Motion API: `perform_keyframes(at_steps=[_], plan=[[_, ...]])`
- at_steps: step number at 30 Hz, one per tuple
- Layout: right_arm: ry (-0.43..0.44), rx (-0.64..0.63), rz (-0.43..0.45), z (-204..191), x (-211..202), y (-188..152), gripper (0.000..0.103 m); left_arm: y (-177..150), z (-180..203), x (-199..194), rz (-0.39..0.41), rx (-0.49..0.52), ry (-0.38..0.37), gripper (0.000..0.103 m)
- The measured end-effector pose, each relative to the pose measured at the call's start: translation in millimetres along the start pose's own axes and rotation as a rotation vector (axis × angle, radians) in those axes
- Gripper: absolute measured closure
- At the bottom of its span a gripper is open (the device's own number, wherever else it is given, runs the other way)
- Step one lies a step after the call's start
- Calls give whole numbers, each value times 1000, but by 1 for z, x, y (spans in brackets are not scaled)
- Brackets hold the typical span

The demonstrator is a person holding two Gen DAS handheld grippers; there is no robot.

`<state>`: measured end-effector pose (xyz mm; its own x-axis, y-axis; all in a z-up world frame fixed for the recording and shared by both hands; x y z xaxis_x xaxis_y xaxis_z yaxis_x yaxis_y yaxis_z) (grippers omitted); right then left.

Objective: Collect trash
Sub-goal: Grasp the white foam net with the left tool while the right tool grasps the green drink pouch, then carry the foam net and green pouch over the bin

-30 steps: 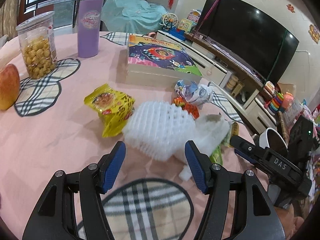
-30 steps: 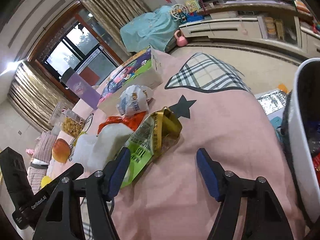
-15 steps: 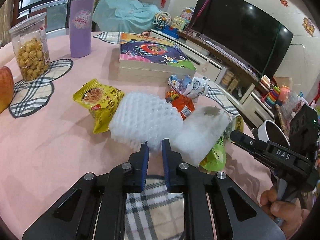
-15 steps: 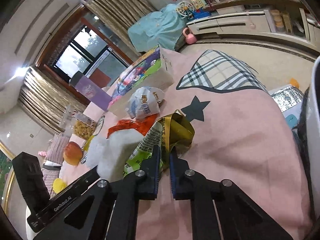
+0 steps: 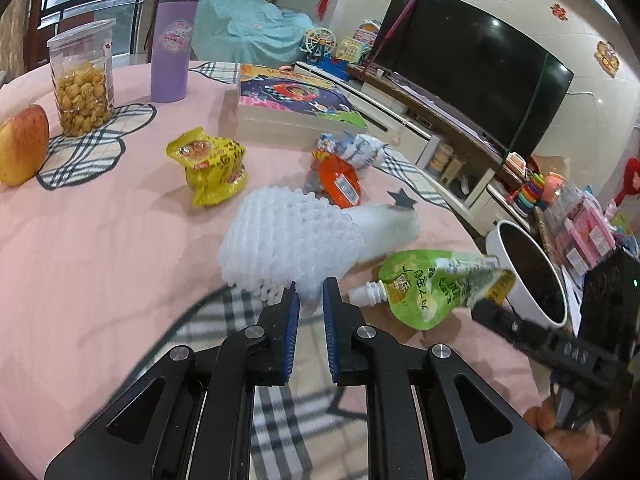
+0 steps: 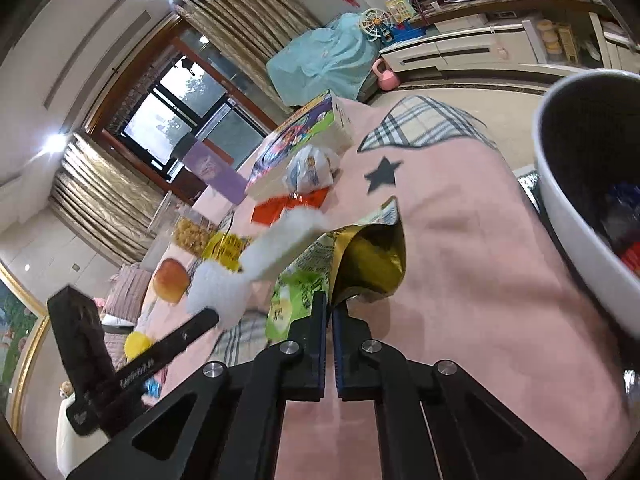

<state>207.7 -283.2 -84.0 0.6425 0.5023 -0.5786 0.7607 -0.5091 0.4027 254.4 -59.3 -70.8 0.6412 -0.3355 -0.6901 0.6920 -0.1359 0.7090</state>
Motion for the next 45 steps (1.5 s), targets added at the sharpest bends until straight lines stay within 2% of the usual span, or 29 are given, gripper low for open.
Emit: perform_keyframes(at_steps=[2, 5, 6, 9, 10, 11, 12, 14, 19, 22, 24, 28, 30, 31, 32, 33, 34, 36, 37, 39, 45], plan=[[-5, -12, -12, 1, -5, -9, 101, -4, 4, -2, -2, 4, -8, 92], [5, -37, -76, 0, -5, -27, 100, -9, 9, -7, -1, 12, -17, 92], [-5, -47, -80, 1, -7, -32, 95, -11, 10, -8, -1, 14, -19, 92], [-43, -87, -72, 5, -15, -39, 90, -16, 11, -12, -2, 11, -21, 92], [-53, -94, -64, 7, -18, -38, 86, -18, 10, -13, -3, 9, -22, 92], [-63, -99, -49, 10, -22, -35, 71, -19, 10, -13, -5, 6, -22, 92], [-68, -102, -33, 12, -25, -33, 49, -21, 10, -14, -7, 4, -22, 92], [-91, -118, 11, 15, -30, -22, 31, -23, 9, -14, -10, -1, -23, 92], [-102, -169, -10, 12, -22, -3, 30, -27, 7, -13, -18, -11, -23, 92], [-120, -289, -58, 3, -4, 6, 19, -28, 7, -12, -24, -12, -25, 92], [-143, -341, -110, 2, 11, 11, 19, -28, 7, -12, -24, -11, -25, 92], [-130, -362, -223, 5, 39, 17, 19, -29, 5, -13, -27, -15, -23, 92], [-170, -404, -239, 4, 44, 9, 25, -31, 4, -14, -27, -16, -23, 92], [-188, -430, -233, 3, 42, 4, 30, -31, 4, -14, -27, -17, -23, 92], [-195, -443, -229, 2, 40, 0, 41, -31, 4, -14, -28, -17, -25, 92], [-190, -432, -220, 3, 36, -3, 44, -32, 5, -14, -29, -16, -26, 92], [-179, -413, -213, 5, 32, -4, 46, -32, 7, -14, -30, -14, -29, 92], [-143, -353, -184, 8, 20, -3, 59, -32, 12, -15, -30, -6, -37, 92], [-139, -316, -171, 11, 14, -2, 61, -32, 15, -15, -29, 0, -42, 92], [-139, -278, -146, 14, 5, -2, 65, -32, 22, -17, -27, 12, -54, 92], [-114, -221, -62, 17, -27, -8, 67, -29, 44, -21, -22, 46, -86, 92]])
Point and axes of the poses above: each gripper's, at about its wrist camera, not at the fingertips, and x roughly the way its jaws point, z to its right, y to its top, the point moved 4 cm from there along x, roughly the way its jaws point, and after that the axes turned 12 degrees about x, right-handed, at the moved point
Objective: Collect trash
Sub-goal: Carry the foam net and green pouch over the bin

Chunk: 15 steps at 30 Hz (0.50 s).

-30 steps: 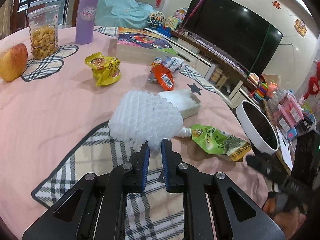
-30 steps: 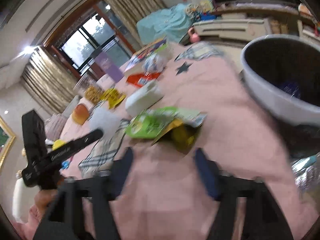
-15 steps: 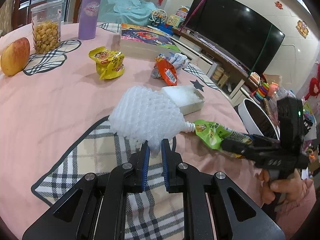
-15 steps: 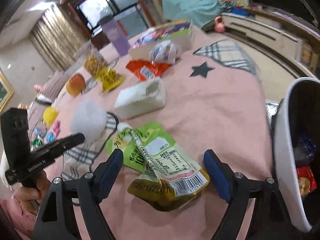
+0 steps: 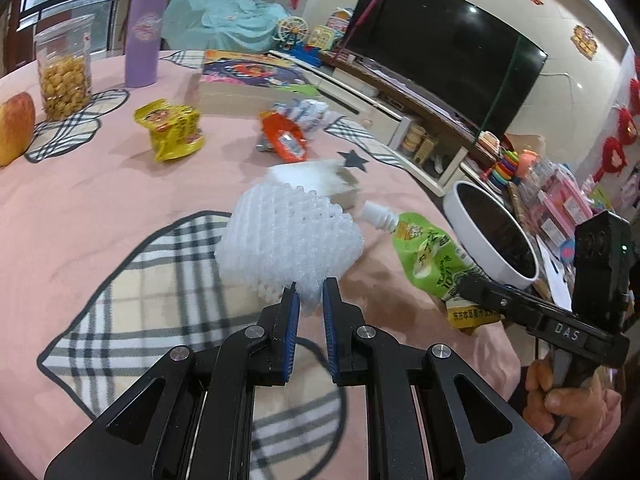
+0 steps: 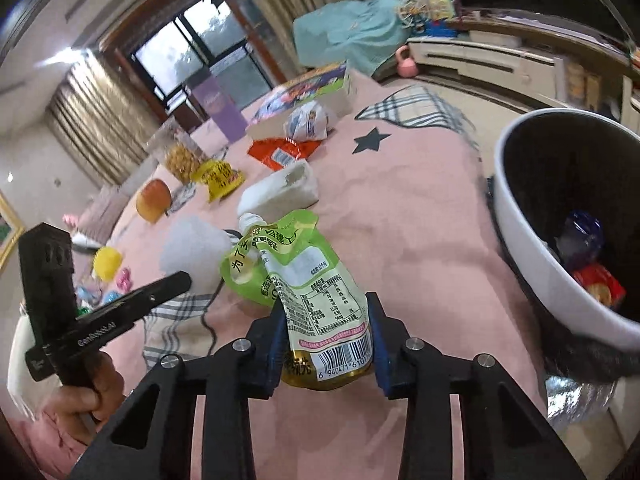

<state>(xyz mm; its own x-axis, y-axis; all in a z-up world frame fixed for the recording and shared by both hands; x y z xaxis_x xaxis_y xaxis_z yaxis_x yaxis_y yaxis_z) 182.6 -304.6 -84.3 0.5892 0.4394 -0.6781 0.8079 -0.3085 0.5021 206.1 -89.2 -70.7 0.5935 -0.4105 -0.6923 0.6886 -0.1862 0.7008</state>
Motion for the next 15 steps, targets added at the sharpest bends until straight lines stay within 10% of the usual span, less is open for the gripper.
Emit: perform_keyframes(at_steps=[15], plan=[[-57, 113, 153, 40, -60, 14, 67, 14, 74, 18, -17, 114, -104, 92]])
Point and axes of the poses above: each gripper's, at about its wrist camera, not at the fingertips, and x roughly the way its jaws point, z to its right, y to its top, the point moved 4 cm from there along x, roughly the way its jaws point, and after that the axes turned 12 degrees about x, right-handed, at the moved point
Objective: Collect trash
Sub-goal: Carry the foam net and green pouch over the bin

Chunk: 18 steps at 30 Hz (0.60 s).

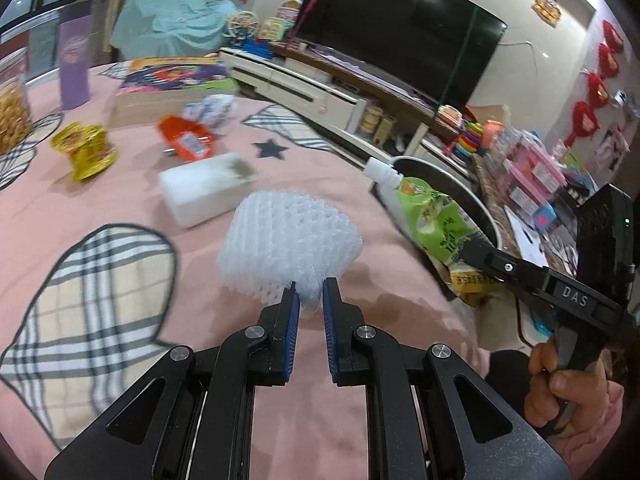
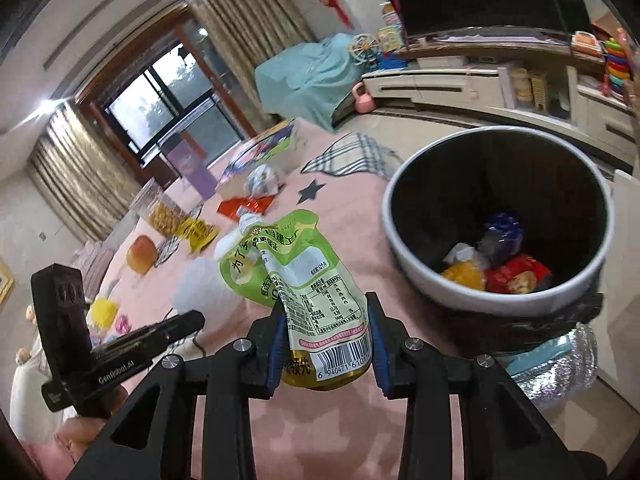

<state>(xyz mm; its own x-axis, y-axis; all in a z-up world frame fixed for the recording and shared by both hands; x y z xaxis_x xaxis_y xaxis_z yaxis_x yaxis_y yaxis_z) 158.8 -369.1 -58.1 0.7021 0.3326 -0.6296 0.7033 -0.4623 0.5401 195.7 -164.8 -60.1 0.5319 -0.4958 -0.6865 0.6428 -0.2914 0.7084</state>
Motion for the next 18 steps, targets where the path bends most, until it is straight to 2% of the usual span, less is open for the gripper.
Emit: perform_keyframes(at_steps=[9, 18], plan=[[-39, 45, 56, 29, -18, 18, 67, 29, 53, 17, 9, 108, -57, 92], [-93, 96, 113, 64, -36, 37, 67, 46, 85, 39, -14, 168, -90, 92]])
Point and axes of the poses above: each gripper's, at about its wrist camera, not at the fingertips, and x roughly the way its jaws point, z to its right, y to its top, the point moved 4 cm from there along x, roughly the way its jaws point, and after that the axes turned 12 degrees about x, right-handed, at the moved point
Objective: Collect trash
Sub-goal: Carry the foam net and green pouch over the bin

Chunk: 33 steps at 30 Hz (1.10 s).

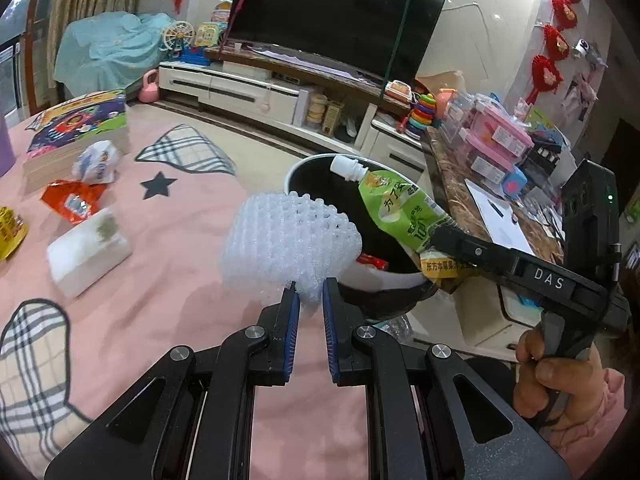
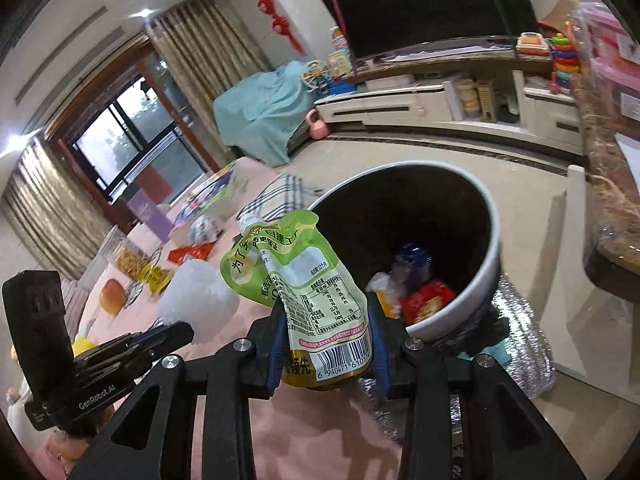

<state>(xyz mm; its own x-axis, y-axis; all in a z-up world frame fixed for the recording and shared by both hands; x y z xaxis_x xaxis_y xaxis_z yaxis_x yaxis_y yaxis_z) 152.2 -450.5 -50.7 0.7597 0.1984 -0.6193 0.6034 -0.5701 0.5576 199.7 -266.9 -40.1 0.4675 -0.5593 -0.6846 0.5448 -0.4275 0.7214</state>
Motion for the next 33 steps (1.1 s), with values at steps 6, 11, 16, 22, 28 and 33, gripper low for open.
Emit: perform_keyframes(at_steps=[6, 11, 16, 22, 28, 33], plan=[[-32, 28, 20, 16, -1, 13, 67, 14, 18, 16, -16, 45, -13, 92], [-43, 52, 16, 27, 4, 20, 67, 22, 27, 29, -32, 67, -19, 92], [-60, 58, 17, 35, 8, 28, 67, 31, 33, 43, -49, 84, -21, 92], [-76, 63, 22, 40, 11, 37, 67, 38, 38, 55, -67, 99, -23, 92], [-86, 51, 19, 38, 19, 45, 67, 42, 38, 64, -79, 100, -20, 92], [-100, 40, 4, 39, 27, 46, 67, 43, 34, 67, -85, 95, -17, 92]])
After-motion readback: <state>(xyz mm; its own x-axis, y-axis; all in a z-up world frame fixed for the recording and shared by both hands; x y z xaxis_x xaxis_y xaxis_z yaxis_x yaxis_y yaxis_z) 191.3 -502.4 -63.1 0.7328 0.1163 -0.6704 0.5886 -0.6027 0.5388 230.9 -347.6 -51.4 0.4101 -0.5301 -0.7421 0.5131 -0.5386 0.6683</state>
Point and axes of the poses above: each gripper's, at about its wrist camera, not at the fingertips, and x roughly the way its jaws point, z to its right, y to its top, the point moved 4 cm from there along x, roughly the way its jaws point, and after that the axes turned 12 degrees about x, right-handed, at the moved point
